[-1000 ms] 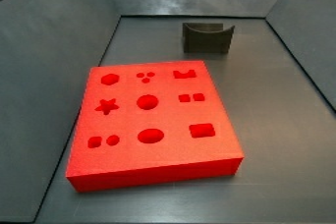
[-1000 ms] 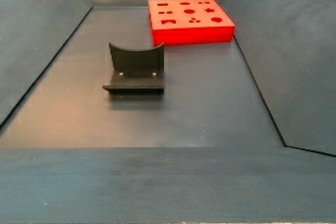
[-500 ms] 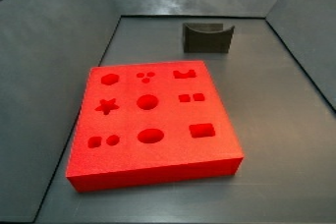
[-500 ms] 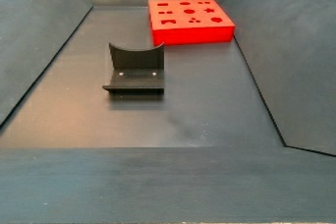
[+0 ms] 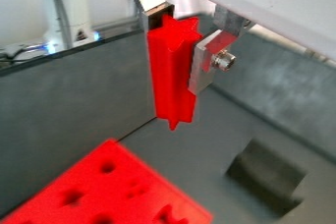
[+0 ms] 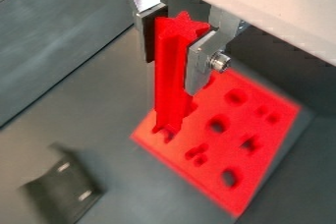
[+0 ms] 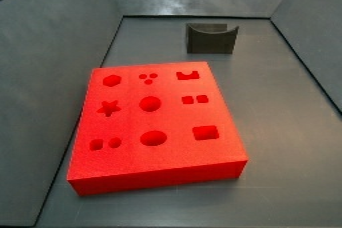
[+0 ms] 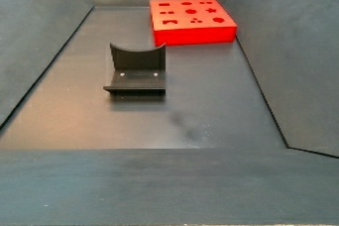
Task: Pick up the star object. Move up. Place the star object on the fixture. Regrasp the star object. Move to above the board. Insert the star object.
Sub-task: Move to above the board, then insert the star object.
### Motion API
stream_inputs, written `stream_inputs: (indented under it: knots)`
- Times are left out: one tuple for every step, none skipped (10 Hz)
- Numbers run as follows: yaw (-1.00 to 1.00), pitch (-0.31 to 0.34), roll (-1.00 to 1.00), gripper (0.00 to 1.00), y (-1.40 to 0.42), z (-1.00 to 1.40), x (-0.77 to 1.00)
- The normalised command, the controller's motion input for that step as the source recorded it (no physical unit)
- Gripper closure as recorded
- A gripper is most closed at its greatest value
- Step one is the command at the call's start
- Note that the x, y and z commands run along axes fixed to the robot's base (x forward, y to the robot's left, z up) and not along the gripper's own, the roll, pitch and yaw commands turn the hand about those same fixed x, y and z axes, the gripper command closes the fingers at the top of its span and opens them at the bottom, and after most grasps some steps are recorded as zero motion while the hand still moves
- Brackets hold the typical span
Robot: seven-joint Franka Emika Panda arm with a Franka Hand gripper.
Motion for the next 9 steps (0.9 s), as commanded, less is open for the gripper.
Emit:
stream_inputs:
  knots:
    - [-0.1, -0.095, -0.66, 1.0, -0.28, 0.04, -0.17]
    - [-0.05, -0.061, -0.42, 1.0, -0.13, 0.03, -0.1]
    - [-0.04, -0.053, -0.33, 1.0, -0.09, 0.02, -0.08]
    - [0.0, 0.0, 0.0, 1.0, 0.0, 0.0, -0.04]
    - [-0.04, -0.023, 0.0, 1.0, 0.0, -0.09, -0.21]
    - [-0.14, -0.053, 0.0, 1.0, 0.0, -0.26, -0.4]
    - [-0.15, -0.054, -0.03, 1.0, -0.03, -0.44, -0.39]
    - [-0.23, -0.067, -0.1, 1.0, -0.09, -0.59, -0.36]
    - [-0.41, -0.123, -0.19, 1.0, -0.2, -0.7, -0.4]
